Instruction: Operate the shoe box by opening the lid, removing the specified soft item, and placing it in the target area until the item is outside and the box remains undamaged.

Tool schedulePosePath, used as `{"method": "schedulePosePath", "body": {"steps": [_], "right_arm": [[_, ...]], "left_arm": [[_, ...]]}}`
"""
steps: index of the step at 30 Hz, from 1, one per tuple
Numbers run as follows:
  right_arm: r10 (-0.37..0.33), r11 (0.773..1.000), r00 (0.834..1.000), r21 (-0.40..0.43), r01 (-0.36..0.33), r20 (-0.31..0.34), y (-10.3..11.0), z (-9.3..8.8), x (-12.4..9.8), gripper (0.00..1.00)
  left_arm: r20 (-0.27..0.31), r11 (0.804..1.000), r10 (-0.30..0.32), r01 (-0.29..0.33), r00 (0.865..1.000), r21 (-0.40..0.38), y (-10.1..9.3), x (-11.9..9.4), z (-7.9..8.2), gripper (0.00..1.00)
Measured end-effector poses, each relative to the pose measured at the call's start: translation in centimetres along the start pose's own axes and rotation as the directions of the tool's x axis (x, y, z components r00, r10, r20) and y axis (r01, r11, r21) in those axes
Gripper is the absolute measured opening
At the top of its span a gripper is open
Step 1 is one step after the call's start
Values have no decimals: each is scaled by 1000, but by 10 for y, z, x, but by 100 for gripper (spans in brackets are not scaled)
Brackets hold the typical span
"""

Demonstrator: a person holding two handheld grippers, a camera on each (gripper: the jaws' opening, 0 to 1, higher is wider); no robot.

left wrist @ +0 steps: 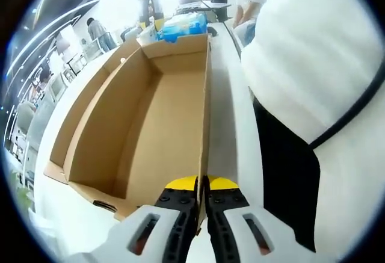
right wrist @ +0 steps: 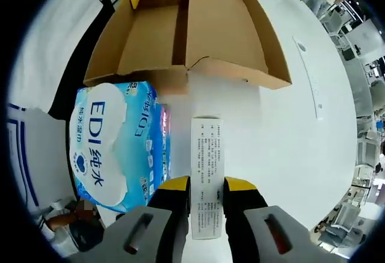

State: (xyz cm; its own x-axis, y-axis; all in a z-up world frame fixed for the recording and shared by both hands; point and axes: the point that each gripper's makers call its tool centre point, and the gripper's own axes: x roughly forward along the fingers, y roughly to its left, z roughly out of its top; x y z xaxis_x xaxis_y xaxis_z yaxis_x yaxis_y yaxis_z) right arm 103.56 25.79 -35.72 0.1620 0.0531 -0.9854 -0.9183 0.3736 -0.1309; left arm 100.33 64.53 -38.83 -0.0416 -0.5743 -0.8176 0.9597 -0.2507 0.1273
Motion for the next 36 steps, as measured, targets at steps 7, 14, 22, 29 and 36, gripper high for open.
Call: {"method": "schedulePosePath", "body": {"steps": [7, 14, 22, 29, 36], "right_arm": [[19, 1000, 1000, -5, -19, 20, 6, 12, 15, 19], [38, 999, 998, 16, -39, 53, 10, 24, 23, 19], [34, 999, 996, 27, -36, 81, 11, 34, 29, 19], [43, 999, 997, 8, -44, 69, 15, 33, 38, 19], [39, 999, 997, 27, -41, 68, 15, 24, 47, 19]], "left_arm": [[-2, 1000, 3, -3, 1000, -8, 1, 0, 0, 3], [-8, 1000, -10, 10, 1000, 3, 0, 0, 1, 3], [-13, 999, -43, 43, 999, 6, 1, 0, 0, 2], [-17, 996, -81, 82, 997, 31, -2, -2, -6, 2], [-27, 997, -69, 70, 997, 19, -2, -1, -6, 2]]}}
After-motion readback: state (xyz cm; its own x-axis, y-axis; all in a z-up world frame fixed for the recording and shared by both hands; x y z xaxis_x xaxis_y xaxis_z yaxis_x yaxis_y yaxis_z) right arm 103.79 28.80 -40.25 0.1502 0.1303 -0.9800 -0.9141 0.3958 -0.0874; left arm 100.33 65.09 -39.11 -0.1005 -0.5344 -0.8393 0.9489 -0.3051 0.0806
